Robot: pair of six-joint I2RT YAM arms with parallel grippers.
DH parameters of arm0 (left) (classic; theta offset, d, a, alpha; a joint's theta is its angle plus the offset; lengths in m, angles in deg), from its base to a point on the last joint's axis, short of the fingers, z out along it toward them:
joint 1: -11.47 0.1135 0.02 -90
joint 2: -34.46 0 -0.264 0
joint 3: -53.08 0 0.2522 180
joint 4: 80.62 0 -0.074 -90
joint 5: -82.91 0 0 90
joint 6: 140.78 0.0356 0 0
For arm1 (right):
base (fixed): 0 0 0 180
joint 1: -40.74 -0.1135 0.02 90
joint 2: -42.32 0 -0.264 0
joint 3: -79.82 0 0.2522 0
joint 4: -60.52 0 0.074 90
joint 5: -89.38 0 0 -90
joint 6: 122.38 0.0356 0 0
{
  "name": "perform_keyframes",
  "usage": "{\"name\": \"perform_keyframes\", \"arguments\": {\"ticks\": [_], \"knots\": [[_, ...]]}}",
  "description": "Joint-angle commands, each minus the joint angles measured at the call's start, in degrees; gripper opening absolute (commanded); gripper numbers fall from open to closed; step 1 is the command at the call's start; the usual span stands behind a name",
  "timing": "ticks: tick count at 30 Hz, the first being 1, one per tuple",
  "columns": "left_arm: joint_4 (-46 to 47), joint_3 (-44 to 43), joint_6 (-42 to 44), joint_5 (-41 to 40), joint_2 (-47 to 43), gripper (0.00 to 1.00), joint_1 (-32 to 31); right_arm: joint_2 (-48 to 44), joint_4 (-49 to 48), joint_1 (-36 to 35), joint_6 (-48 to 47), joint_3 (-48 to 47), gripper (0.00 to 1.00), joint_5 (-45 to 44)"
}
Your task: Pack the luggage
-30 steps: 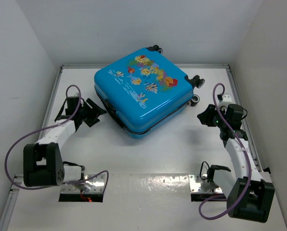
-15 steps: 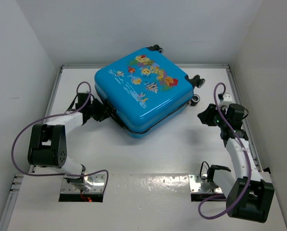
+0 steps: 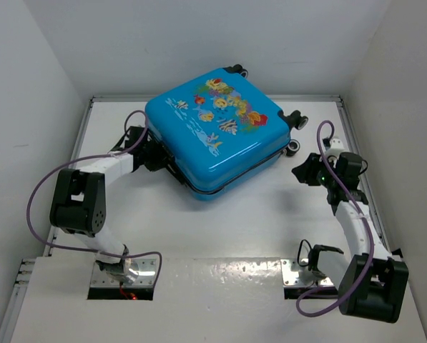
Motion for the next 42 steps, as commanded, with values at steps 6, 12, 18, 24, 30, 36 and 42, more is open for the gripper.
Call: {"name": "perform_keyframes", "arguments": {"ticks": [6, 12, 18, 24, 30, 36, 42], "knots": [[-14.7, 4.8, 13.7, -7.5, -0.4, 0.00, 10.4, -1.0, -8.9, -4.6, -2.7, 1.0, 0.40, 3.1], [-22.5, 2.7, 27.6, -6.0, -0.8, 0.00, 20.0, 0.9, -19.7, -8.7, -3.1, 5.6, 0.40, -2.3], [-26.0, -2.7, 32.5, -3.5, 3.3, 0.00, 23.4, 6.2, -28.8, -11.2, -3.8, 7.8, 0.39, -6.0], [-26.0, -3.2, 32.5, -0.4, 4.8, 0.00, 23.9, 7.0, -33.6, -17.3, -5.6, 10.2, 0.42, 1.1], [-26.0, -3.2, 32.5, 0.8, 5.9, 0.00, 23.9, 7.1, -39.7, -24.9, -5.6, 14.2, 0.43, 1.9], [-25.4, -3.2, 32.5, 2.0, 6.4, 0.00, 24.4, 9.9, -45.5, -26.8, -6.3, 16.2, 0.43, -1.9], [-24.9, -2.7, 32.5, 4.0, 7.0, 0.00, 24.4, 14.0, -47.2, -29.1, -7.9, 14.2, 0.43, -2.6]]}}
